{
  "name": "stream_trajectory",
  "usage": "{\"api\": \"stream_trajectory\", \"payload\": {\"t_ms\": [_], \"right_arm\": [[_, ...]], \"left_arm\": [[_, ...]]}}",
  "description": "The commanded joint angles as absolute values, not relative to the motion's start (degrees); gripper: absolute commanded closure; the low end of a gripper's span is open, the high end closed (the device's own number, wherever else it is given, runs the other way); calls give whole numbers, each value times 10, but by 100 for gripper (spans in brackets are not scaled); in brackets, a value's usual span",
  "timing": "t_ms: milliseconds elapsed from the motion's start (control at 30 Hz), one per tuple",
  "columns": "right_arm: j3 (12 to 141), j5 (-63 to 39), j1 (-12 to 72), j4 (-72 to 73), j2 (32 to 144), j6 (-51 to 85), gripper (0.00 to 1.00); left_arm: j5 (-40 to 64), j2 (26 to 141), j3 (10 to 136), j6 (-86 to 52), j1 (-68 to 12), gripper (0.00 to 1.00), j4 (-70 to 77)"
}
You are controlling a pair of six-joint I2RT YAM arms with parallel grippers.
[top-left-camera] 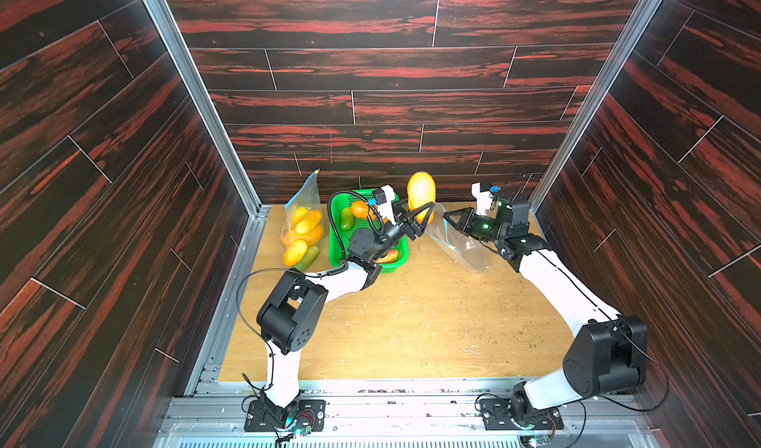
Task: Place the mango in a zip-top bag and seal the zipper
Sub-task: Place the mango in the zipper food storage bag.
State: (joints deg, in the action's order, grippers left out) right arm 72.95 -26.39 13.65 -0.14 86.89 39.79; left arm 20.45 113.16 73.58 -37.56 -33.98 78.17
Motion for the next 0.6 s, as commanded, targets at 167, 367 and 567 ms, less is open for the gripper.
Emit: {"api": "stream_trajectory", "payload": {"t_ms": [167, 367, 567], "right_arm": [[742, -298, 138, 32, 837, 436, 100], [742, -302, 139, 39, 836, 442, 100], [741, -295, 138, 35, 840, 440, 100]], "left_arm": [[213, 1188, 783, -383, -341, 60, 809], [203, 1213, 787, -382, -341, 34, 810], [200, 1198, 767, -378, -340, 6, 809]]}}
